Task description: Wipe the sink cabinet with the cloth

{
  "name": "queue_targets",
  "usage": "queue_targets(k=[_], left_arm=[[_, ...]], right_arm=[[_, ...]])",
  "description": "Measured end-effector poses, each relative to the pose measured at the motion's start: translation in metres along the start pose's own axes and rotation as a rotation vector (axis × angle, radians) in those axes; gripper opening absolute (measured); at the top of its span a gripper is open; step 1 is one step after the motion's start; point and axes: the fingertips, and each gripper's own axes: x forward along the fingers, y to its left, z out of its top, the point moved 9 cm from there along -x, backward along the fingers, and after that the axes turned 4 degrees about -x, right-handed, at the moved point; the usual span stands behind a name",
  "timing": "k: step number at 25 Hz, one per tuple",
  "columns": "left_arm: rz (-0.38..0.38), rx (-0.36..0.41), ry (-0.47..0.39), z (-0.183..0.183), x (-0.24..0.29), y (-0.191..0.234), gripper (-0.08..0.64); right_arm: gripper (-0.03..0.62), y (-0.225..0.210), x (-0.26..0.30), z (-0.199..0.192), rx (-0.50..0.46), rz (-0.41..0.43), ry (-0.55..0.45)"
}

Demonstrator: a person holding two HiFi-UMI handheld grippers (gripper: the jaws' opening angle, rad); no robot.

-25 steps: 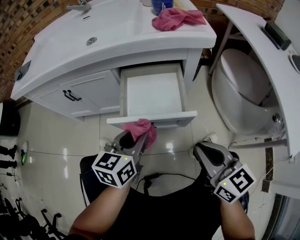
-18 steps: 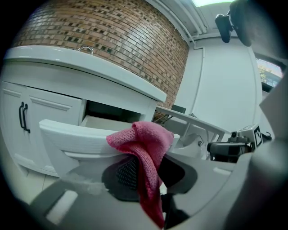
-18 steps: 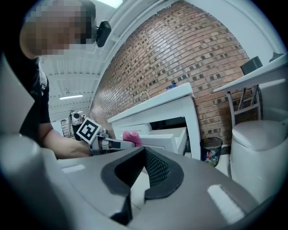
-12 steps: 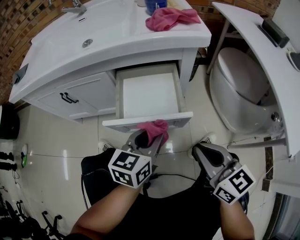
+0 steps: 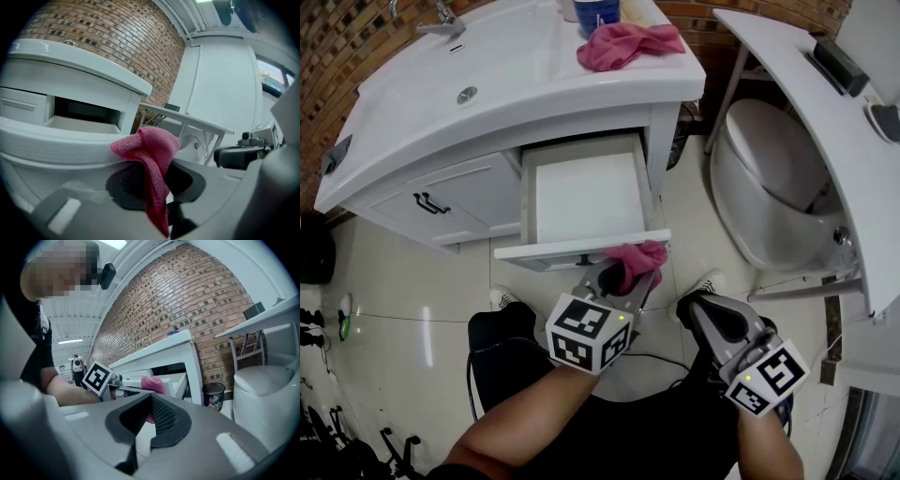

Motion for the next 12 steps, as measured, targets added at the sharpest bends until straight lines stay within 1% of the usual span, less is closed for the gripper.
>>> queue_targets(k=[8,12], left_arm=[[-0.046,0.002,-0.002,0.003,0.02,-0.019,0.107],[-0.081,0.003,-0.01,0.008,0.01,-0.024,0.108]], right_arm=[[0.006,-0.003,-0.01,-0.001,0.005,-0.017,0.001],[0.006,-0.004,-0.015,0.001,-0.002,-0.023,0.002]])
